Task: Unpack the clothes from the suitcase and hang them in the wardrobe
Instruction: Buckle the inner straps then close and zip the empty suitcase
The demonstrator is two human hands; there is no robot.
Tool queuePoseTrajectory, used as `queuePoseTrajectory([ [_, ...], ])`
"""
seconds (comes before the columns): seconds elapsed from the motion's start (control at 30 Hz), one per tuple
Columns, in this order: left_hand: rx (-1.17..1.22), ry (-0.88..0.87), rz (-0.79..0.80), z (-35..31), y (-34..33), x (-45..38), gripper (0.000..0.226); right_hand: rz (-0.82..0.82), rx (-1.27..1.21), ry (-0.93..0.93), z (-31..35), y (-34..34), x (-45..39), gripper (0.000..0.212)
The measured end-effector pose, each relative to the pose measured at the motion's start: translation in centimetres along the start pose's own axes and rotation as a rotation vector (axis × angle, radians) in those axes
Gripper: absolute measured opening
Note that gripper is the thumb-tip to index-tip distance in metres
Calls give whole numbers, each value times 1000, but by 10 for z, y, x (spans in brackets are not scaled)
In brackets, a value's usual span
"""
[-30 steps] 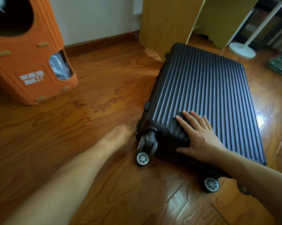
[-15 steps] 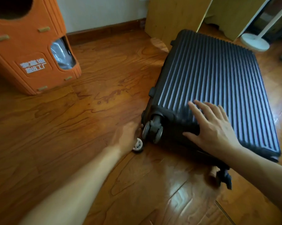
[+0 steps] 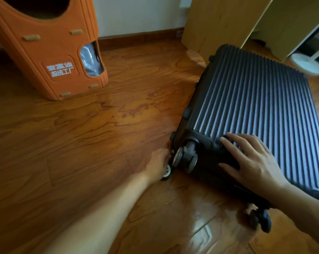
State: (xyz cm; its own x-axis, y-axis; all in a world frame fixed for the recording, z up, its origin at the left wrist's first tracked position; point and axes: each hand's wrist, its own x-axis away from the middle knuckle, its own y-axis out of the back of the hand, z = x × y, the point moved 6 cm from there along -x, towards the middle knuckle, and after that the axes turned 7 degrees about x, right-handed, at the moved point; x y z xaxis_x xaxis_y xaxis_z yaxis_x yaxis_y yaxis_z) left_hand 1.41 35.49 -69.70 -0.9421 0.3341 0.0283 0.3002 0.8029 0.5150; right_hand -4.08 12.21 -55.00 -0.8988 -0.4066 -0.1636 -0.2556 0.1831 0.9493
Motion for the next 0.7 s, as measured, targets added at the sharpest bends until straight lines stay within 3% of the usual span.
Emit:
queuePoseTrajectory([
  [0.17,-230,-204,-73,-10,13,11,9,-75,30,0,8,5,-7,68],
  [0.27,-198,-86,-156,-7,-1,15,22,-96,16,-3,6,8,-17,66],
  [0.37,-413,16,-217,-9,-26,19,36,-47,1,-1,16,0,-30,68],
  [0.43,-382,45,-320,-14,-31,19,27,-5,-20,-15,20,-3,-37,69],
  [0.5,-229,138,-396,-7,-40,15,19,45,-47,-37,18,-1,-40,72],
  [0.57,212,321,-378,1,-46,11,18,73,-98,-86,10,1,-39,74],
  [0.63,802,538,-354,5,-54,15,9,68,-158,-139,7,1,-36,72],
  [0.7,1009,636,-289,11,-53,20,14,59,-175,-143,8,1,-37,70],
])
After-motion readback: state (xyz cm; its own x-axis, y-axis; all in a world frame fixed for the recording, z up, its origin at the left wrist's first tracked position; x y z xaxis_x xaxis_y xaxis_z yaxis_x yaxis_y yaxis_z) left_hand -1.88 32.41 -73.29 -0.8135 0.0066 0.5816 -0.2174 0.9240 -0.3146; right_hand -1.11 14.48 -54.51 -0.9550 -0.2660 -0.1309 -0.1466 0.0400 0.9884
